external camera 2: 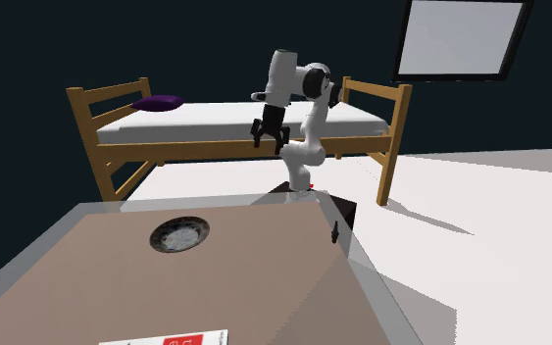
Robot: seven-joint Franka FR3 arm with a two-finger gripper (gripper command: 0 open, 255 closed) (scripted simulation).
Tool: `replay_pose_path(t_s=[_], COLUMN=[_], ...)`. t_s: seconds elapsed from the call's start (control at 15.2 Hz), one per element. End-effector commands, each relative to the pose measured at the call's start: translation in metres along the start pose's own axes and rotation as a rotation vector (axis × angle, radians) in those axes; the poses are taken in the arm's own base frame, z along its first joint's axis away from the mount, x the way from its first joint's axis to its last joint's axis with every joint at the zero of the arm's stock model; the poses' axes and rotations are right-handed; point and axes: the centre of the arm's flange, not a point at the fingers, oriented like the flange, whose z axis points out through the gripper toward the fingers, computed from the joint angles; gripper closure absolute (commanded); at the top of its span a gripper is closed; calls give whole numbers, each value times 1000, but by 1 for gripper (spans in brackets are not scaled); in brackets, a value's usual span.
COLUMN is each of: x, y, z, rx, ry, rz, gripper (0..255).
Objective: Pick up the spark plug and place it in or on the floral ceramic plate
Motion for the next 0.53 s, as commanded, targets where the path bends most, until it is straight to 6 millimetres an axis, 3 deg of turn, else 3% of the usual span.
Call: replay_pose_path(t_s=[0.0, 0.46], x=[4, 16], y=[-29, -118], z=[6, 34], rx=[-2, -12], ry=[1, 5], rz=[12, 48], gripper=[0, 0])
